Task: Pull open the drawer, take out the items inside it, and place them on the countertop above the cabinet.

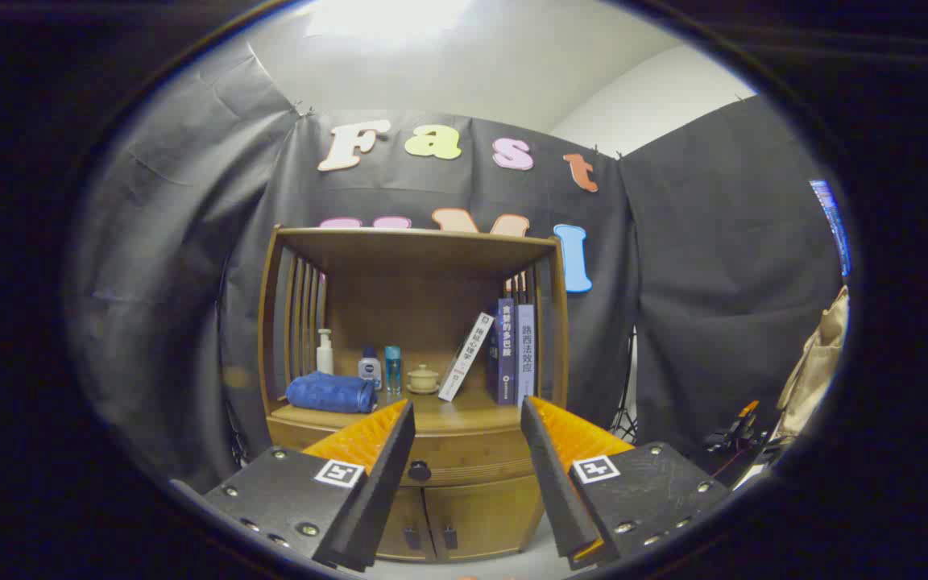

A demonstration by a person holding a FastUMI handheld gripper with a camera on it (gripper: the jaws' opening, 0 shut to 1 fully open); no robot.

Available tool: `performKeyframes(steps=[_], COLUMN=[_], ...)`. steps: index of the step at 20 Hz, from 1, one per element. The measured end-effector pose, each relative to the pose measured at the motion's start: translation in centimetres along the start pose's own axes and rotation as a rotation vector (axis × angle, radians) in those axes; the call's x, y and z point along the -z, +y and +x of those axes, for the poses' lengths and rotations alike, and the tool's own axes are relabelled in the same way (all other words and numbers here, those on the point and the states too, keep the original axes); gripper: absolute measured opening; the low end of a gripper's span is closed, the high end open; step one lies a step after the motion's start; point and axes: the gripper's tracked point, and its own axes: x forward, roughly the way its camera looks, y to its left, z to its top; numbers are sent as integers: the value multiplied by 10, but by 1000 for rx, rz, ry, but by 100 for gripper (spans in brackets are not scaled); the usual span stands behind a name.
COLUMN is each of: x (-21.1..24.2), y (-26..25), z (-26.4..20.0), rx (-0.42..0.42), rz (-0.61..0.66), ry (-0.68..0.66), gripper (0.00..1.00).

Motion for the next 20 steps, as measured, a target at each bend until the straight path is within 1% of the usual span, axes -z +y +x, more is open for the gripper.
performKeyframes(steps=[5,10,20], x=[-3,6,18], y=[-6,-10,2], z=[-3,-2,7], rx=[24,37,3], rz=[28,34,43], ry=[-30,-10,26], gripper=[79,79,79])
